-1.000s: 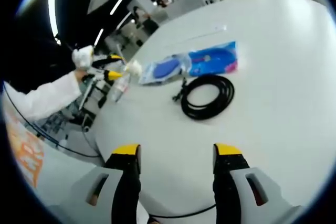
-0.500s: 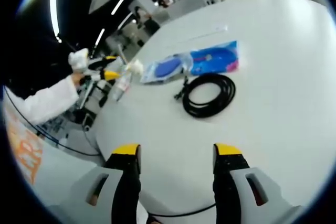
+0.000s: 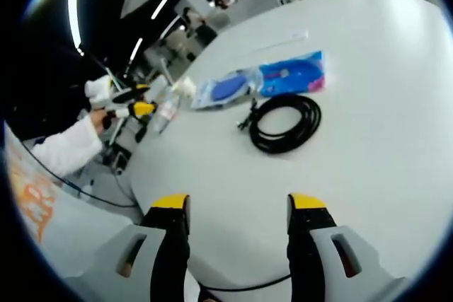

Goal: Arrange the tabletop items into an orderly group along one side of the table until the central work area is clear of visible clutter.

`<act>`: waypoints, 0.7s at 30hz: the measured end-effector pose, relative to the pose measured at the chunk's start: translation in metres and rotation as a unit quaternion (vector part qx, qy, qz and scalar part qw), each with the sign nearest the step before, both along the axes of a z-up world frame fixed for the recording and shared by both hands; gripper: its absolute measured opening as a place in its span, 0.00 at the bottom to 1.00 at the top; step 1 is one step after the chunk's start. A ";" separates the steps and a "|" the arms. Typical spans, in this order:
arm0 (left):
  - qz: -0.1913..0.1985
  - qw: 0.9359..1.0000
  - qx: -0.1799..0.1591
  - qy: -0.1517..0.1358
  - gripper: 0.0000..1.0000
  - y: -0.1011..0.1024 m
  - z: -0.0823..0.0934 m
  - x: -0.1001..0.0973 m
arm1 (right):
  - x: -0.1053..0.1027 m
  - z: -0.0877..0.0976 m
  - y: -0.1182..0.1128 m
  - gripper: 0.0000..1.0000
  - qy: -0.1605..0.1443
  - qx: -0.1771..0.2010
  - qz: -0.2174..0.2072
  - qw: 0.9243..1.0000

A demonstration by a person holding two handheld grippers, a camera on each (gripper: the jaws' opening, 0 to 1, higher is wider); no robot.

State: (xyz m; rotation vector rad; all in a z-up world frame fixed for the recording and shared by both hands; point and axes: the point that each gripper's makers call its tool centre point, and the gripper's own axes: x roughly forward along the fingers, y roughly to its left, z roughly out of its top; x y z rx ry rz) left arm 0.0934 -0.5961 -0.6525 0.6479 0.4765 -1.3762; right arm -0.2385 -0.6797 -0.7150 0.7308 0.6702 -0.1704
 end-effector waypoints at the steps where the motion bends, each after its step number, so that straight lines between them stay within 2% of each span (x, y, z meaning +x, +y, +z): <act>1: 0.009 1.000 -0.013 0.005 0.91 0.001 0.002 -0.004 | 0.000 0.000 0.000 0.53 0.000 0.001 -0.001 1.000; 4: 0.041 0.998 -0.024 0.028 0.88 0.008 0.002 -0.011 | 0.000 0.001 0.000 0.53 -0.001 0.000 -0.003 1.000; 7: 0.086 0.994 -0.034 0.051 0.83 0.018 -0.001 -0.019 | -0.002 0.000 -0.003 0.51 0.005 -0.007 -0.006 1.000; 9: 0.095 0.992 -0.050 0.066 0.83 0.020 -0.001 -0.027 | -0.004 -0.001 -0.004 0.48 0.013 -0.017 -0.001 1.000; 10: 0.097 0.991 -0.053 0.070 0.83 0.022 -0.002 -0.031 | -0.003 0.002 -0.004 0.47 0.007 -0.024 0.007 1.000; 13: 0.102 0.990 -0.052 0.080 0.82 0.029 -0.009 -0.041 | -0.003 0.005 -0.005 0.40 0.006 -0.022 0.003 1.000; 15: 0.106 0.990 -0.046 0.081 0.80 0.034 -0.013 -0.044 | -0.005 0.003 -0.002 0.31 0.016 0.004 -0.003 1.000; 17: 0.112 0.989 -0.046 0.089 0.78 0.038 -0.014 -0.046 | -0.007 0.000 0.003 0.18 0.029 0.014 0.011 0.999; 19: 0.119 0.987 -0.050 0.092 0.78 0.040 -0.014 -0.046 | -0.006 0.001 0.003 0.12 0.028 -0.009 0.021 0.999; 21: 0.124 0.986 -0.051 0.096 0.77 0.042 -0.015 -0.047 | -0.004 0.004 0.004 0.14 0.019 -0.014 0.022 0.999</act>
